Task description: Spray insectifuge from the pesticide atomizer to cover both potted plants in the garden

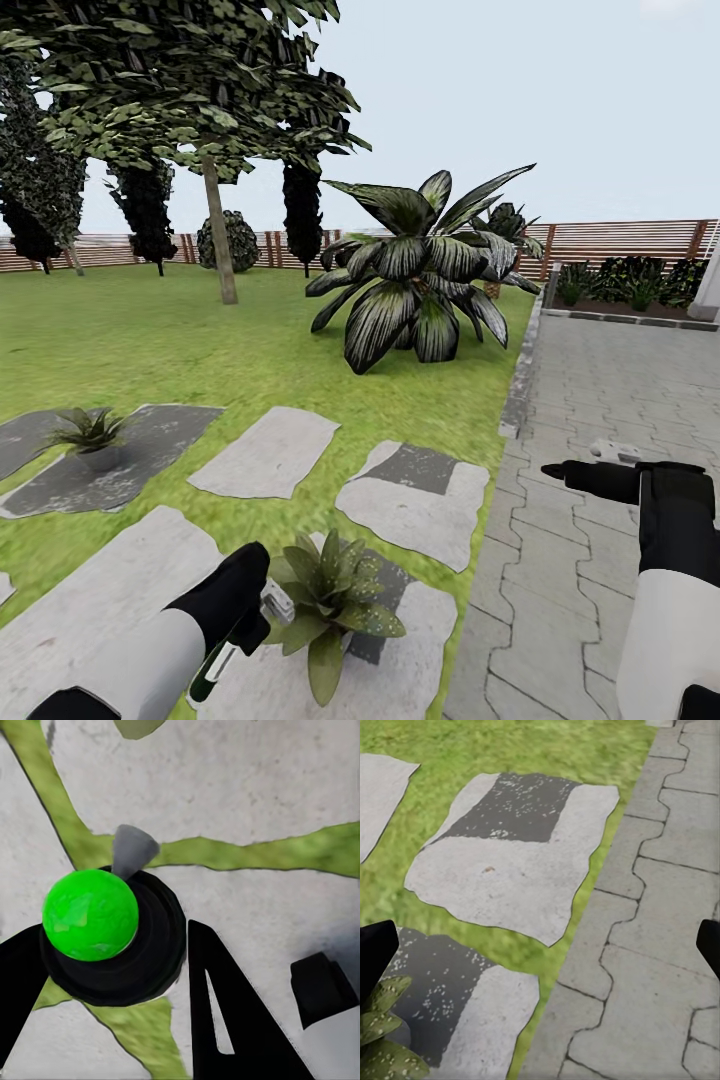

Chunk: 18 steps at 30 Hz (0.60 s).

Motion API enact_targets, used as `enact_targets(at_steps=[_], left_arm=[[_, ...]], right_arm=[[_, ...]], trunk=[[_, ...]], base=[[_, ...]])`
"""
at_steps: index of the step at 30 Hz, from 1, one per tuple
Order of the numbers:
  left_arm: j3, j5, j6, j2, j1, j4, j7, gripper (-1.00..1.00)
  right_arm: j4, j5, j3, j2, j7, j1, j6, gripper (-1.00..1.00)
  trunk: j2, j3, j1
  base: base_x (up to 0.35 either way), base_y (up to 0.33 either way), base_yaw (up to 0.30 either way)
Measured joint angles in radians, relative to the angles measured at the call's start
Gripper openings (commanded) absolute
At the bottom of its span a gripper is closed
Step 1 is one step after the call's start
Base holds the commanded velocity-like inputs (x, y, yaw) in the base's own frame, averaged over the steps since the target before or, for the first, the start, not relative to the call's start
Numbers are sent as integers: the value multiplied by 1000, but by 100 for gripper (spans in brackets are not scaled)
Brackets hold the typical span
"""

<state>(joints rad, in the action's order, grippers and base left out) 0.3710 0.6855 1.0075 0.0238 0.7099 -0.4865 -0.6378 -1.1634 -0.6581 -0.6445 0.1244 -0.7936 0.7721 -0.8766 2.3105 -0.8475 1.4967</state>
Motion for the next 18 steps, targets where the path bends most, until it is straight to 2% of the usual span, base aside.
enact_targets(at_steps=[10,18], left_arm=[[6,0,-1,-6,-3,0,2,-100],[16,0,-1,-7,-32,1,2,-100]], right_arm=[[0,0,0,0,0,0,0,100],[0,0,0,0,0,0,0,100]], trunk=[[0,0,0],[0,0,0]], base=[[0,0,0],[0,0,0]])
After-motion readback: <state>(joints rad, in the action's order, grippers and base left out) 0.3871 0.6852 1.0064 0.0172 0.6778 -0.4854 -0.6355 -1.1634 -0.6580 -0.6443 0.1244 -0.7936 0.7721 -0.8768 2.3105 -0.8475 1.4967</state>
